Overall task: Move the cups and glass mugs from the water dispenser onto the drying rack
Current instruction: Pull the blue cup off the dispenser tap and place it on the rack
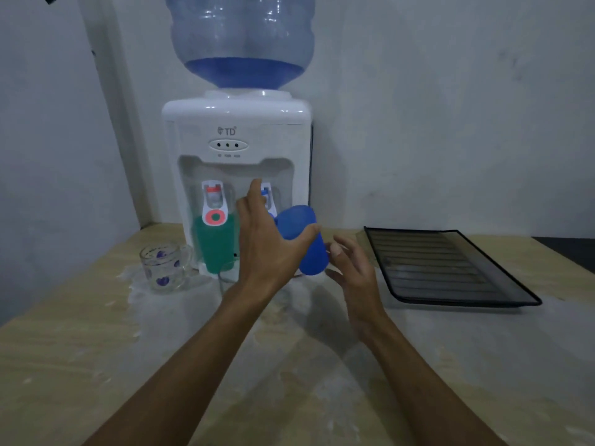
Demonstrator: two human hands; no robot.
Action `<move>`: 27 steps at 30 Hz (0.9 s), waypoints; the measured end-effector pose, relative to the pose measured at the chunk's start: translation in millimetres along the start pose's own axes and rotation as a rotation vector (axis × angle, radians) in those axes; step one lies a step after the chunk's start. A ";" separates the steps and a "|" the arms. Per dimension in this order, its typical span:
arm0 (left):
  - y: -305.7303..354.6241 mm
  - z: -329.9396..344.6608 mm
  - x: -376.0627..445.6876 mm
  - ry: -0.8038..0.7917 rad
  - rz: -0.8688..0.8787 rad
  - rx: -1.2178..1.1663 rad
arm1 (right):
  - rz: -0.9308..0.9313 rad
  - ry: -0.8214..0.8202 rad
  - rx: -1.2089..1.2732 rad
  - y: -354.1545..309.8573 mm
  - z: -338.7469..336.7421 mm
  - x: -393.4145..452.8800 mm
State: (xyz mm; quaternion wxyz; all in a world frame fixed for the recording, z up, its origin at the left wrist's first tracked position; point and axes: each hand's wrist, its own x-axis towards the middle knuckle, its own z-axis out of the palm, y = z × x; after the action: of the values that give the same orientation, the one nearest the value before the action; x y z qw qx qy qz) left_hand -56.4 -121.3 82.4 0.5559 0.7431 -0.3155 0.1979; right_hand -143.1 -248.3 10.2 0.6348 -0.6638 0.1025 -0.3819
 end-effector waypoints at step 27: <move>-15.0 195.6 -18.0 -0.328 -0.198 -0.225 | -0.056 0.601 -0.083 -9.6 -110.0 35.6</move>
State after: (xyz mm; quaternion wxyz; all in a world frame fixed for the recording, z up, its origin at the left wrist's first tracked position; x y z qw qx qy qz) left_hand -70.1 -300.1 0.8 0.5934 0.7259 -0.3472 -0.0176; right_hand -192.1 -352.8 21.7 0.5375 -0.5490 0.2830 -0.5741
